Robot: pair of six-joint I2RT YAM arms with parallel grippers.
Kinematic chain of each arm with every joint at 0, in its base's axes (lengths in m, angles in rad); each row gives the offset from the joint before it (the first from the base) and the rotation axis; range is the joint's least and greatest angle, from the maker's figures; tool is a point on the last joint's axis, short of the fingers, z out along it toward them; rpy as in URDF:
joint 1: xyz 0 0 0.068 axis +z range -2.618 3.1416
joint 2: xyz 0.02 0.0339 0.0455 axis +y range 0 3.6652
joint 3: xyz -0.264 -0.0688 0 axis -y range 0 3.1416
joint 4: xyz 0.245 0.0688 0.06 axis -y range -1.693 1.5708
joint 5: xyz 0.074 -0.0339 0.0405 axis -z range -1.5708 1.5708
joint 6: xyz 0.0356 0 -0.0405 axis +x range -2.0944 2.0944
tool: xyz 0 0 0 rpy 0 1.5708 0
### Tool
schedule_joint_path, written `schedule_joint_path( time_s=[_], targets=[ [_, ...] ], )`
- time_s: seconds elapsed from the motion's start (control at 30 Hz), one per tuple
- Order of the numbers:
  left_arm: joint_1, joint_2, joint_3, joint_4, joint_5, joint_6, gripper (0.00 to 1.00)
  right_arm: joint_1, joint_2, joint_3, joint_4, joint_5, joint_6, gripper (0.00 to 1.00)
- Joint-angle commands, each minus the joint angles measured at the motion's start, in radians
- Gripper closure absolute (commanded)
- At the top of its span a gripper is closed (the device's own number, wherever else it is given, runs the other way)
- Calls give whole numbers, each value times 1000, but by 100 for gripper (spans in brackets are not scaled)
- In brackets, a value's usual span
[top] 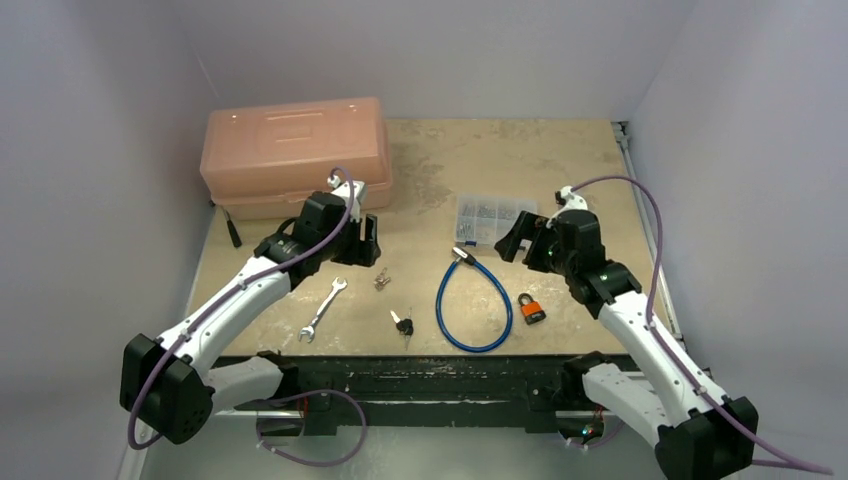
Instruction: Unlock with the key
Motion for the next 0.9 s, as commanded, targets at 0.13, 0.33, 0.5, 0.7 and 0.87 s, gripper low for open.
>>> schedule_joint_path(
  time_s=[0.13,0.33,0.5,0.7,0.87],
  targets=[
    [-83,6,14,32,8,23,34,84,88,104,-113,170,48,5],
    [-86,-20,14,33,-5,26,34,156,121,143,-228,352,358,3],
    [-87,-32,19,28,-5,29,36,167,170,144,-267,278,578,1],
    [-87,-66,19,22,-53,25,36,0,179,-12,-123,-9,718,2],
    [-87,-86,21,19,-53,25,37,2,316,66,-394,69,850,10]
  ],
)
